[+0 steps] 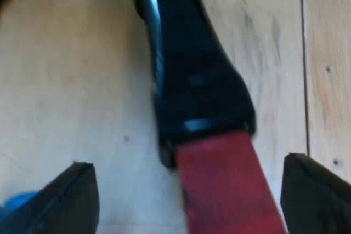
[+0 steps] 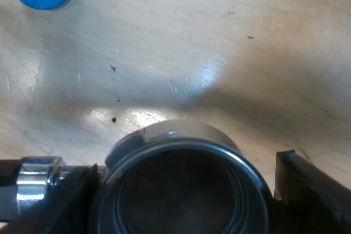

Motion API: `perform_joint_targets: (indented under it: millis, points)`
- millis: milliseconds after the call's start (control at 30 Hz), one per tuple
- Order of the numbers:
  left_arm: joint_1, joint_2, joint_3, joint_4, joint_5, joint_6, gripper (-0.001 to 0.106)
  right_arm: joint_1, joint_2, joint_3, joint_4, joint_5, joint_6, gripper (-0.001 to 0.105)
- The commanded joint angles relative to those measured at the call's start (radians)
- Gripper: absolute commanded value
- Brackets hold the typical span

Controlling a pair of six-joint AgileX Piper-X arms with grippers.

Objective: Put the handle in the coffee machine

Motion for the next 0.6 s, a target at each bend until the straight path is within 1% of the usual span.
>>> perform_joint_targets:
  millis: [33, 100, 200, 600]
  points:
    - [0.001, -0.003, 0.002, -0.017, 0.007, 0.001, 0.07, 0.002, -0.017, -0.007, -0.001, -0.007, -0.002, 0.0]
    - [0.001, -0.003, 0.002, -0.023, 0.007, -0.004, 0.07, 0.002, -0.017, -0.007, -0.001, -0.007, -0.002, 0.0]
    - [0.001, -0.003, 0.002, -0.028, 0.007, -0.045, 0.07, 0.002, -0.017, -0.007, -0.001, -0.007, -0.002, 0.0]
    - [0.001, -0.003, 0.002, -0.043, 0.007, -0.062, 0.07, 0.002, -0.017, -0.007, -0.001, -0.007, -0.002, 0.0]
